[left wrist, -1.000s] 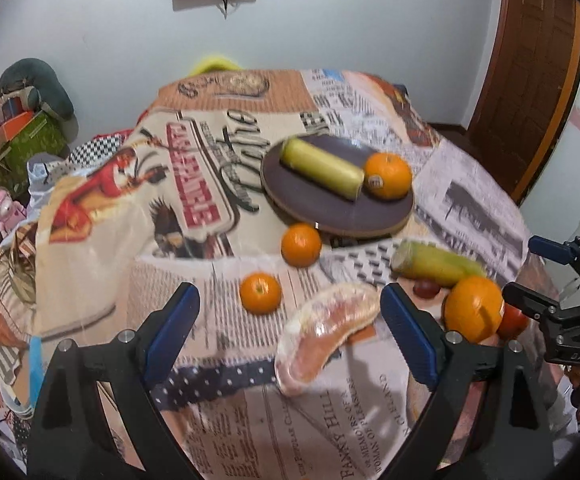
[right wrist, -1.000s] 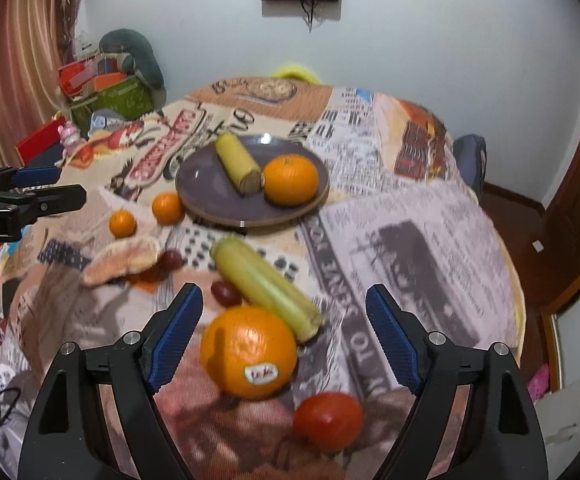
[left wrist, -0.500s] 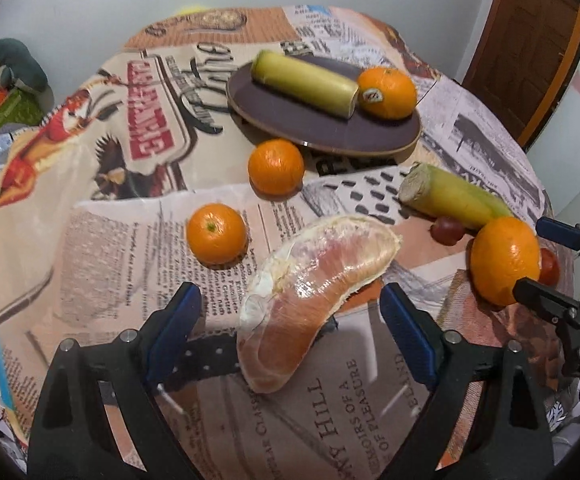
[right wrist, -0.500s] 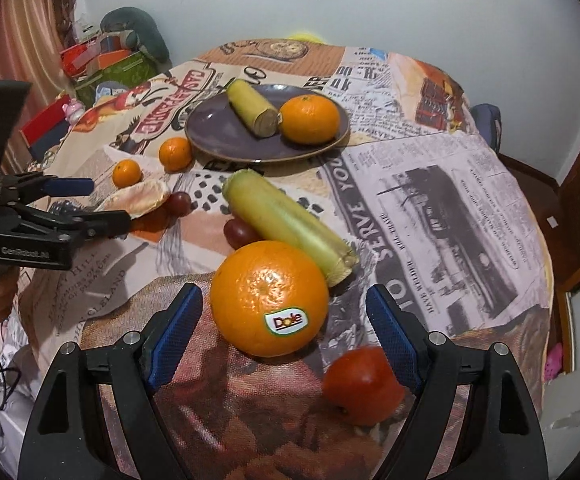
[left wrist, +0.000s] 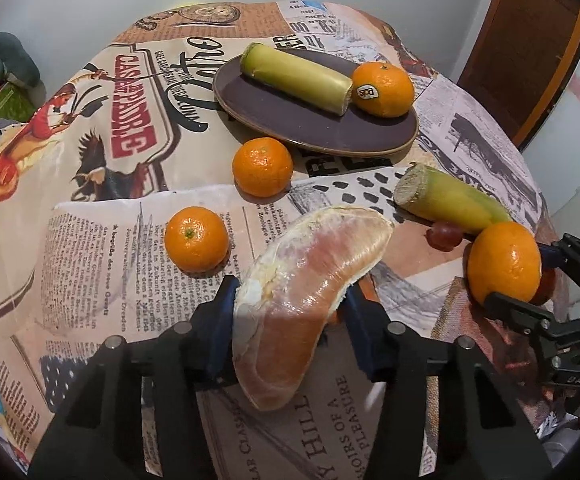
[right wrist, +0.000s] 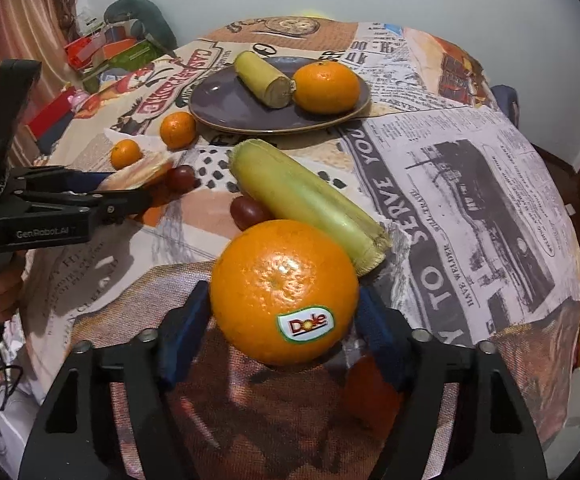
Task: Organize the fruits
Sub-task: 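Grasp the pink pomelo segment with the left tool while the right tool grasps the Dole orange, then carry the pomelo segment and Dole orange onto the plate and open both tools, then withdraw both tools from the plate, then grasp a small tangerine with the left tool while the right tool grasps the pale green corn cob, then lift the tangerine with the left tool while the right tool lifts the corn cob, then lower the tangerine and corn cob onto the plate and open both tools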
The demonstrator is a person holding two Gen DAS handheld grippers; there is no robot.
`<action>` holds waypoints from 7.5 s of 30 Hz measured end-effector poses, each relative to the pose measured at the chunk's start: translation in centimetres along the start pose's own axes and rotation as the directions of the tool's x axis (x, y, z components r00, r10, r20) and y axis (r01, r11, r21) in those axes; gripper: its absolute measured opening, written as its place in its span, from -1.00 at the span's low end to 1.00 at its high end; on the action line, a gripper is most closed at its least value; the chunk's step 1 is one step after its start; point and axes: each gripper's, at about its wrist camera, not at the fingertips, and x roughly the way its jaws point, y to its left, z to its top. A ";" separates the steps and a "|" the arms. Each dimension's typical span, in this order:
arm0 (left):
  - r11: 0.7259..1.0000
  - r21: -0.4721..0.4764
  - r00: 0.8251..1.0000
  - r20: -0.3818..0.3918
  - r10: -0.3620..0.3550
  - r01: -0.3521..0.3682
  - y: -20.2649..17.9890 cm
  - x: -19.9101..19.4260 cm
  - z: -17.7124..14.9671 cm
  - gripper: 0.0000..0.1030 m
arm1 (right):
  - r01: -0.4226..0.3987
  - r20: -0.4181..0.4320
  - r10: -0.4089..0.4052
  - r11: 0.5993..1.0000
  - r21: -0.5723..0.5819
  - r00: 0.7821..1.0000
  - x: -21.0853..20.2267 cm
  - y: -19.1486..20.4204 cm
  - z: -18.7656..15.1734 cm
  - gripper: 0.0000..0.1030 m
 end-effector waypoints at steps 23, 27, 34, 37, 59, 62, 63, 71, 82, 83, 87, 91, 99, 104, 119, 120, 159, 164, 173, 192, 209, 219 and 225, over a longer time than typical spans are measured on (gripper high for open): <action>0.998 -0.006 0.971 0.230 0.058 -0.059 -0.5 -8.2 2.1 -0.04 | 0.044 0.182 -0.041 0.999 -0.014 0.983 -4.8 0.1 3.9 0.30; 0.998 -0.018 0.964 0.260 0.055 -0.052 -0.4 -8.7 3.3 -0.04 | 0.046 0.214 -0.039 0.999 -0.026 0.976 -5.1 0.3 5.2 0.30; 0.998 -0.039 0.951 0.306 0.053 -0.043 -0.2 -8.8 5.6 -0.04 | 0.054 0.247 -0.039 0.997 -0.054 0.968 -4.7 0.6 7.2 0.30; 0.998 -0.047 0.947 0.318 0.051 -0.038 0.0 -8.5 6.6 -0.04 | 0.053 0.260 -0.036 0.997 -0.058 0.965 -4.4 0.6 8.0 0.30; 0.998 -0.058 0.958 0.284 0.029 -0.013 1.3 -1.4 12.2 -0.05 | 0.039 0.225 -0.018 0.995 -0.088 0.974 1.8 0.2 12.0 0.30; 0.998 -0.058 0.963 0.268 0.027 -0.012 1.5 -0.3 12.7 -0.05 | 0.039 0.214 -0.018 0.995 -0.091 0.977 2.6 0.3 12.2 0.30; 0.998 -0.058 0.965 0.262 0.026 -0.011 1.6 0.1 12.8 -0.05 | 0.038 0.212 -0.018 0.995 -0.092 0.977 2.8 0.2 12.2 0.30; 0.998 -0.066 0.976 0.216 0.024 -0.010 2.0 2.5 13.4 -0.04 | 0.054 0.210 -0.028 0.991 -0.119 0.977 3.5 0.6 12.6 0.31; 0.999 -0.047 0.987 0.161 0.017 -0.009 1.4 3.8 13.3 0.00 | 0.063 0.200 -0.033 0.987 -0.147 0.979 3.9 1.0 12.5 0.33; 0.999 -0.050 0.986 0.164 0.013 -0.004 1.5 3.8 13.3 0.01 | 0.062 0.196 -0.032 0.987 -0.149 0.980 4.0 1.1 12.5 0.33; 0.999 -0.053 0.981 0.193 0.008 0.003 1.5 2.8 13.3 0.16 | 0.021 0.169 0.005 0.989 -0.147 0.986 4.5 1.2 12.4 0.33; 0.999 -0.031 0.978 0.208 0.018 -0.012 1.2 2.1 13.3 0.16 | 0.025 0.174 0.000 0.989 -0.143 0.985 4.4 1.1 12.5 0.31; 0.999 -0.035 0.973 0.232 0.024 -0.016 1.1 0.1 12.8 0.16 | 0.034 0.185 -0.008 0.990 -0.137 0.983 3.2 1.1 12.1 0.31; 0.999 -0.028 0.966 0.254 0.041 -0.035 0.9 -1.8 12.0 0.16 | 0.038 0.202 -0.011 0.991 -0.130 0.979 1.5 0.8 11.8 0.31; 0.994 -0.049 0.960 0.257 0.111 -0.101 1.5 -7.2 7.4 0.24 | 0.065 0.175 -0.044 0.991 -0.117 0.984 -2.1 -0.6 8.1 0.31; 0.993 -0.050 0.960 0.255 0.118 -0.109 1.6 -7.4 7.0 0.27 | 0.064 0.165 -0.044 0.991 -0.117 0.985 -2.0 -0.7 7.6 0.31; 0.998 -0.039 0.996 0.069 0.052 -0.050 2.0 3.6 6.0 0.02 | -0.004 0.067 0.011 0.994 -0.108 0.998 2.8 -0.6 5.7 -0.20; 0.999 -0.019 0.997 0.067 0.029 -0.028 1.4 3.5 6.2 -0.28 | 0.018 0.097 -0.008 0.994 -0.106 0.995 1.6 -0.8 6.1 -0.28; 0.999 -0.020 0.995 0.090 0.042 -0.040 0.9 1.2 5.7 -0.29 | 0.042 0.147 -0.030 0.996 -0.083 0.989 -1.3 -1.7 6.3 -0.34; 0.996 -0.025 0.965 0.249 0.084 -0.081 0.3 -6.4 6.6 -0.29 | 0.050 0.305 -0.024 0.996 -0.076 0.952 -7.0 -0.8 9.0 -0.36; 0.997 -0.032 0.953 0.291 0.082 -0.076 1.4 -5.2 10.3 -0.29 | 0.062 0.363 -0.022 0.993 -0.098 0.932 -5.4 -0.4 13.6 -0.36; 0.997 -0.039 0.952 0.297 0.075 -0.066 2.4 -2.7 12.7 -0.29 | 0.074 0.385 -0.025 0.991 -0.113 0.923 -3.6 -0.4 16.7 -0.36; 0.997 -0.049 0.956 0.285 0.069 -0.058 3.3 -0.9 14.0 -0.29 | 0.077 0.384 -0.025 0.990 -0.119 0.923 -1.6 -0.5 18.5 -0.36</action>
